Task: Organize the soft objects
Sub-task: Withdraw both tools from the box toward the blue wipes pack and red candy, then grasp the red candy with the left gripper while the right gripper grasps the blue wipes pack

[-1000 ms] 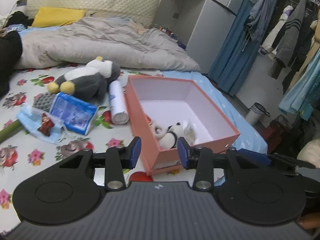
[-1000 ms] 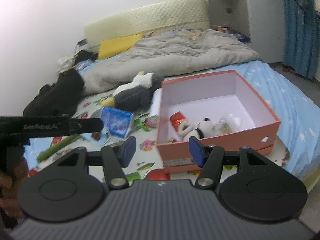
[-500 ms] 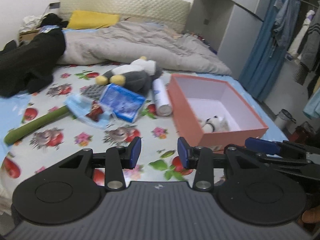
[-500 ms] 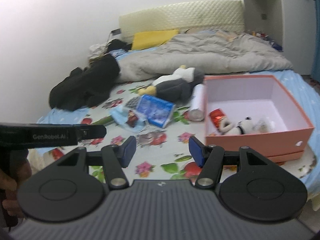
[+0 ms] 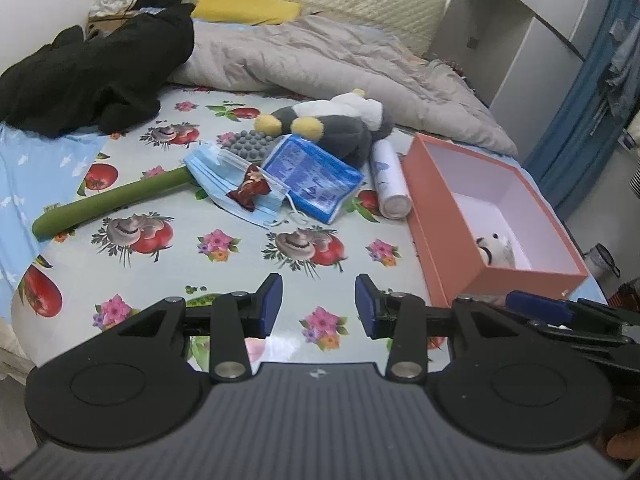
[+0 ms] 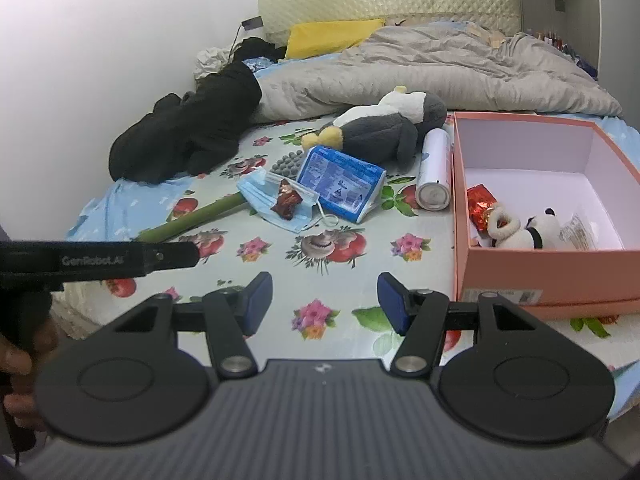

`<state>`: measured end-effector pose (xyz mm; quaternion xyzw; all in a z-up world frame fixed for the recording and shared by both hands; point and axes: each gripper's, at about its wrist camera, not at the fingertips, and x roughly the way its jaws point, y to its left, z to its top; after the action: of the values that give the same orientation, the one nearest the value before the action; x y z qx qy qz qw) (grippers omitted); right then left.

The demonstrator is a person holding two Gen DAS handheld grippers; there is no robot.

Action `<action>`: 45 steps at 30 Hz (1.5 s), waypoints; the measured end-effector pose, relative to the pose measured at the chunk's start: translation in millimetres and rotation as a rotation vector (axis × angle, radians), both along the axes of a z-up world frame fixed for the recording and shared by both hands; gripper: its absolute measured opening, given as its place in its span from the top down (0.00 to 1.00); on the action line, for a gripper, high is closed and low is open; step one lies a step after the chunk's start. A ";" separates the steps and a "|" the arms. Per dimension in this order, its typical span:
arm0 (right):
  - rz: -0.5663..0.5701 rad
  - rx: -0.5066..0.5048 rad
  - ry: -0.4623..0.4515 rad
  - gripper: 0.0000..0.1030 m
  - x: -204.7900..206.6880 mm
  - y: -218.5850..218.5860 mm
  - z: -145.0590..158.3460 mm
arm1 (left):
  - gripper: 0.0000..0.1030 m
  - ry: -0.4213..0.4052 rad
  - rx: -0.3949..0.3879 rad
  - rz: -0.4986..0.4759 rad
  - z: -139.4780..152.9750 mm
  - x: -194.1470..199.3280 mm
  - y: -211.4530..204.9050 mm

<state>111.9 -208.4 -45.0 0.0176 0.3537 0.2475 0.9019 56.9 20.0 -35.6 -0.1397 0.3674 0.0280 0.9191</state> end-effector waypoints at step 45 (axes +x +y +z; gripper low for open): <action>0.060 -0.081 0.208 0.43 295.8 91.8 -116.6 | 0.51 0.144 0.080 0.024 -155.4 278.5 94.9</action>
<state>407.7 -116.7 -161.6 -0.0037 0.4554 0.2567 0.8525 335.4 114.9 -191.0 -0.1049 0.4295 0.0634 0.8947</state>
